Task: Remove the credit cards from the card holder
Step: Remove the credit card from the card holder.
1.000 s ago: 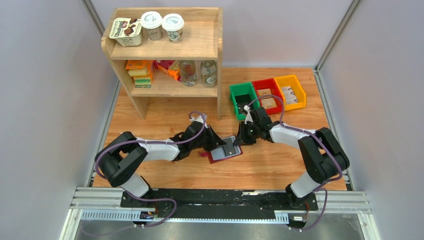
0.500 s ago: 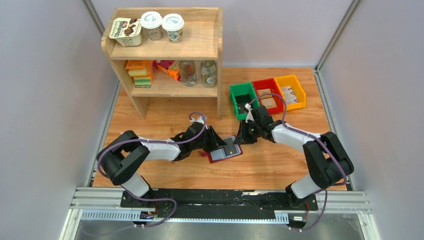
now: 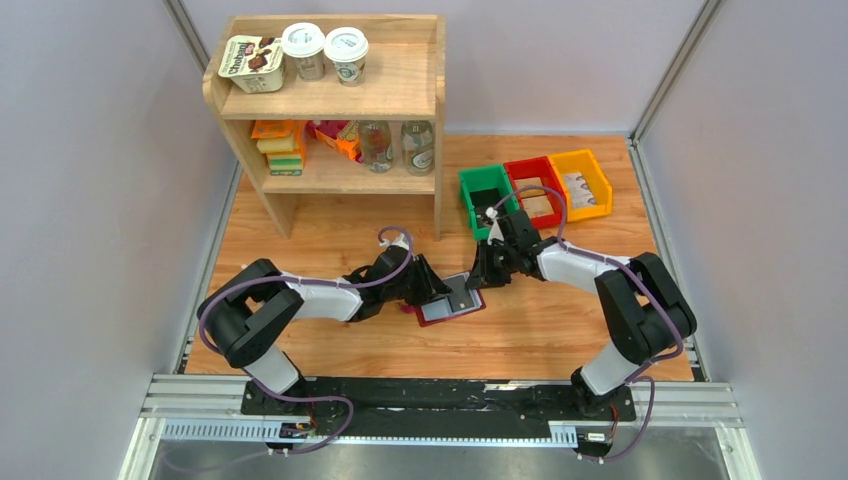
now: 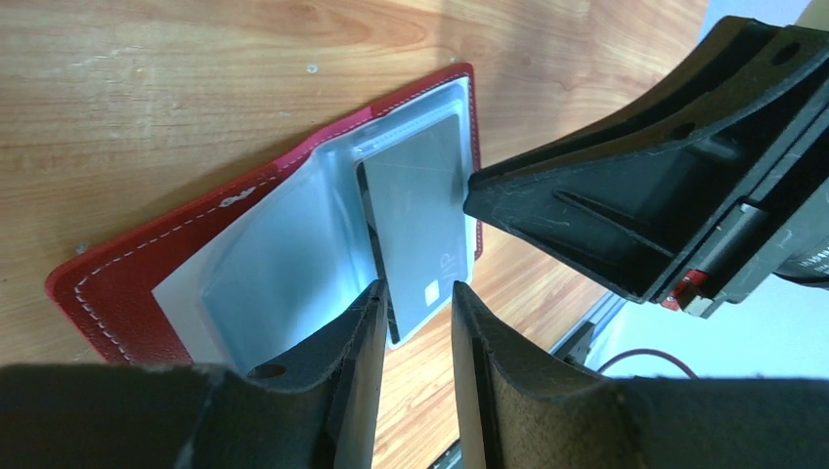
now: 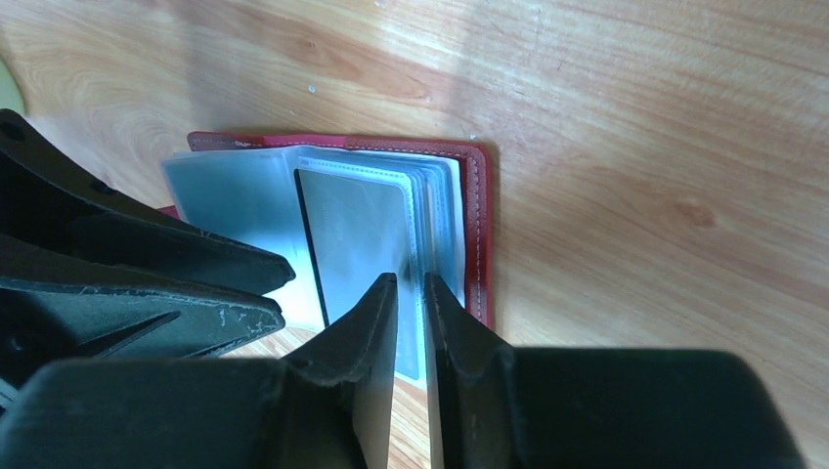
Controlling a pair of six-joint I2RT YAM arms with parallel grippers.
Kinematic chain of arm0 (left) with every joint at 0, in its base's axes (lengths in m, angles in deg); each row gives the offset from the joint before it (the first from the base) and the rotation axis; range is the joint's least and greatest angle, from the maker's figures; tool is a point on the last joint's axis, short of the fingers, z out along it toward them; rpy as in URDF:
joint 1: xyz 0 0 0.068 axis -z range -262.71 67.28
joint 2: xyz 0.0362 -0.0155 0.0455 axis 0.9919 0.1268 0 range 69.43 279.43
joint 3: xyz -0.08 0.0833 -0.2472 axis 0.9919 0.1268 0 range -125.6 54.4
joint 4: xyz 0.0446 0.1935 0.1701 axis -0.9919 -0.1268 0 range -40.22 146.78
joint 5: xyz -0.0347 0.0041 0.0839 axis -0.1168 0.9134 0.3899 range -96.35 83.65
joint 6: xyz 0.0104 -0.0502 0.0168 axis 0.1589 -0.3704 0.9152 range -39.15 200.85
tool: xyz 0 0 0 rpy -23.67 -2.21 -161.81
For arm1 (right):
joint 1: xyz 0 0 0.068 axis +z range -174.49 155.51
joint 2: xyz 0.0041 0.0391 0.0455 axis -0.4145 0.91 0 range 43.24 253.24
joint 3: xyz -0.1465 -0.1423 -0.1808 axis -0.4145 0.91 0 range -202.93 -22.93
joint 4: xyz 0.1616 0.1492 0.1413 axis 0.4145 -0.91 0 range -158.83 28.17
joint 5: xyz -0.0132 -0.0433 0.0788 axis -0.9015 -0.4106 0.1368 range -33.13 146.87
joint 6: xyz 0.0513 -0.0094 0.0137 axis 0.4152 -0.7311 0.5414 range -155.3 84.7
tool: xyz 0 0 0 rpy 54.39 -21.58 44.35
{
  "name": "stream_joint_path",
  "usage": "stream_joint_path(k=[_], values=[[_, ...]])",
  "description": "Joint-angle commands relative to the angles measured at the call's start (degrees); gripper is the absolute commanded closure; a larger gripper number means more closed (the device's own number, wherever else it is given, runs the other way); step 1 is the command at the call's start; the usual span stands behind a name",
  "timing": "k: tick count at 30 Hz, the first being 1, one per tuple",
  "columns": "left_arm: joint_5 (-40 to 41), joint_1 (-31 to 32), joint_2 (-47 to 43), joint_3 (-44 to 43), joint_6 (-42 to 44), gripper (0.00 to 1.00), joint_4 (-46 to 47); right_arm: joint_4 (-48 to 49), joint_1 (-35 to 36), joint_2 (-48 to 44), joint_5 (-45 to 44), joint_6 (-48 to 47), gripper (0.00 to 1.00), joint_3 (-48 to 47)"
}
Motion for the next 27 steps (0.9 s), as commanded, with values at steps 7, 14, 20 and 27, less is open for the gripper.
stream_joint_path(k=[7, 14, 20, 27], values=[[0.5, 0.2, 2.9, -1.6, -0.4, 0.62, 0.9, 3.2, 0.3, 0.6, 1.9, -0.4, 0.84, 1.3], [-0.8, 0.2, 2.7, -1.0, -0.8, 0.69, 5.4, 3.4, 0.3, 0.8, 2.0, -0.3, 0.84, 1.5], [-1.6, 0.2, 1.8, -1.1, -1.9, 0.75, 9.1, 3.9, 0.3, 0.5, 2.3, 0.0, 0.84, 2.1], [-0.5, 0.2, 0.7, 0.7, -3.2, 0.87, 13.3, 4.7, 0.3, 0.4, 2.8, 0.9, 0.85, 3.0]])
